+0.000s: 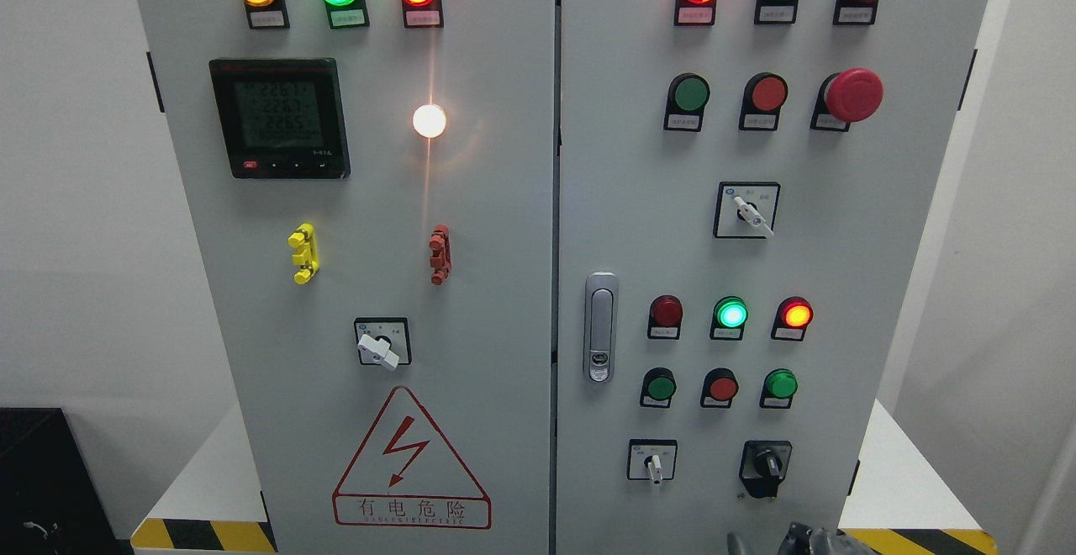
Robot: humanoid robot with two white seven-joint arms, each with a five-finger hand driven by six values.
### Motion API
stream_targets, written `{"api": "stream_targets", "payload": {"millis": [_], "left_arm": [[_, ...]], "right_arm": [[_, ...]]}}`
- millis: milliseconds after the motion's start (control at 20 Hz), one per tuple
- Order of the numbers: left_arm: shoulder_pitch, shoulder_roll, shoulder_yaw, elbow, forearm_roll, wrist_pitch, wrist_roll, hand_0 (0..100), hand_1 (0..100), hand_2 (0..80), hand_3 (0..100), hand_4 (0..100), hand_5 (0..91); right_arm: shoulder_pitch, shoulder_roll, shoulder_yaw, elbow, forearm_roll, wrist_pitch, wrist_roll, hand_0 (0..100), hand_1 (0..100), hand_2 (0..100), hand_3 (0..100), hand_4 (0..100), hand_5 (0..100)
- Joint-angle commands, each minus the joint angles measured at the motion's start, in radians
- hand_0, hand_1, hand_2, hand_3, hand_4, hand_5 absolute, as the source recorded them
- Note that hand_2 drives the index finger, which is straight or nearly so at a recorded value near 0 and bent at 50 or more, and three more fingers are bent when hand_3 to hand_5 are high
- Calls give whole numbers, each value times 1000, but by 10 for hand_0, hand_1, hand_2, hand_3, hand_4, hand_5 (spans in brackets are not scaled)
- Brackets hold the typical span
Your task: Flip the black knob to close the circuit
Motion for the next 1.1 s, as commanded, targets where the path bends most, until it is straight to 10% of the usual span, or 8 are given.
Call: {"api": "stream_targets", "payload": {"millis": [0, 600, 850, 1050], "left_arm": [[21, 0, 0, -29, 0, -1, 0, 120, 556, 0, 0, 0, 0], [23, 0, 0, -29, 0, -1, 0, 120, 556, 0, 0, 0, 0], [23, 0, 0, -29, 0, -1, 0, 120, 556, 0, 0, 0, 0], [23, 0, 0, -29, 0, -1, 0, 120, 556, 0, 0, 0, 0]], "right_arm": [[62, 18, 51, -106, -264, -18, -40, 0, 0, 773, 959, 823, 874], [208, 13, 65, -203, -770, -49, -23, 0, 0, 430, 632, 597, 547], [274, 7, 56, -200, -926, -165, 115, 0, 0, 227, 358, 302, 117], [297, 5, 53, -198, -972, -207, 185, 0, 0, 109, 198, 136, 0]]}}
